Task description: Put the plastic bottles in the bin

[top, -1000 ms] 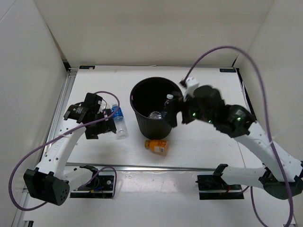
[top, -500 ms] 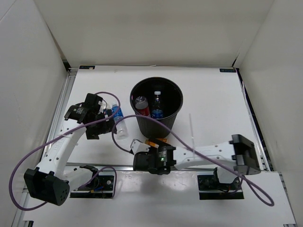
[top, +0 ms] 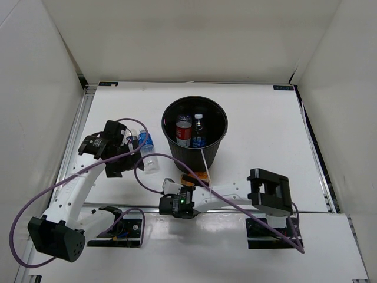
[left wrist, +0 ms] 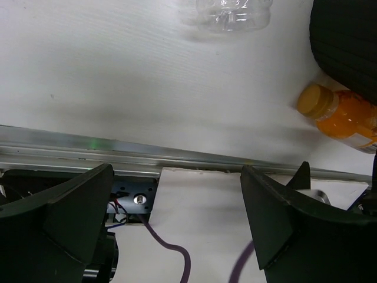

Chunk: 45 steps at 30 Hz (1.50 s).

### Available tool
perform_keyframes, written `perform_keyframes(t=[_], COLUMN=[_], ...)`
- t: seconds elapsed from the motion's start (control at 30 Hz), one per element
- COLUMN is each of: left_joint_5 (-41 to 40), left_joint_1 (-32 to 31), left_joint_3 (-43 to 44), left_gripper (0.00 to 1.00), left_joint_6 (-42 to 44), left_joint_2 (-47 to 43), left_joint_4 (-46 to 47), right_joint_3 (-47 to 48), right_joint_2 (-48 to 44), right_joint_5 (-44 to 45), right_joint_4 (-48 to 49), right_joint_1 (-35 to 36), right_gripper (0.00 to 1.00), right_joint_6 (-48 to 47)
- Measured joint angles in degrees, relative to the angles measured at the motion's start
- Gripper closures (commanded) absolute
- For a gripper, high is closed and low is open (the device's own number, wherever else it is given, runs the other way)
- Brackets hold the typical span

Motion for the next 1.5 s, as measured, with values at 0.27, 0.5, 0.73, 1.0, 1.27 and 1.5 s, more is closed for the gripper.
perform_keyframes(t=[0.27, 0.5, 0.73, 1.0, 1.27, 1.5], left_joint_5=[-0.92, -1.84, -1.95, -1.36, -1.29, -1.46], left_joint_1=[0.02, 0.07, 0.09, 0.09, 0.09, 0.09], left_joint_3=[-0.02, -0.04, -0.42, -2.01, -2.01, -1.7], left_gripper=[0.0, 0.0, 0.0, 0.0, 0.0, 0.0], left_joint_6=[-0.17, -0.26, -1.11, -1.81, -2.1, -2.1], left_joint_2=[-0.98, -1.33, -3.13, -3.78, -3.78, -3.78], left_joint_4=[-0.52, -1.01, -1.16, -1.46, -1.46, -1.64], right_joint_3=[3.63, 5.68, 7.3, 7.91, 7.1, 7.15], right_joint_2=[7.48, 10.49, 11.19, 11.23, 11.21, 11.21], right_joint_5=[7.37, 12.07, 15.06, 13.62, 11.39, 10.91], right_joint_4=[-3.74, -8.96, -13.42, -9.29, -2.03, -0.59], right_joint_1=[0.0, 0.11, 0.11, -1.29, -3.28, -4.81], right_gripper=[0.0, 0.0, 0.0, 0.0, 0.0, 0.0], right_joint_6=[7.39, 14.03, 17.18, 11.26, 3.96, 1.66])
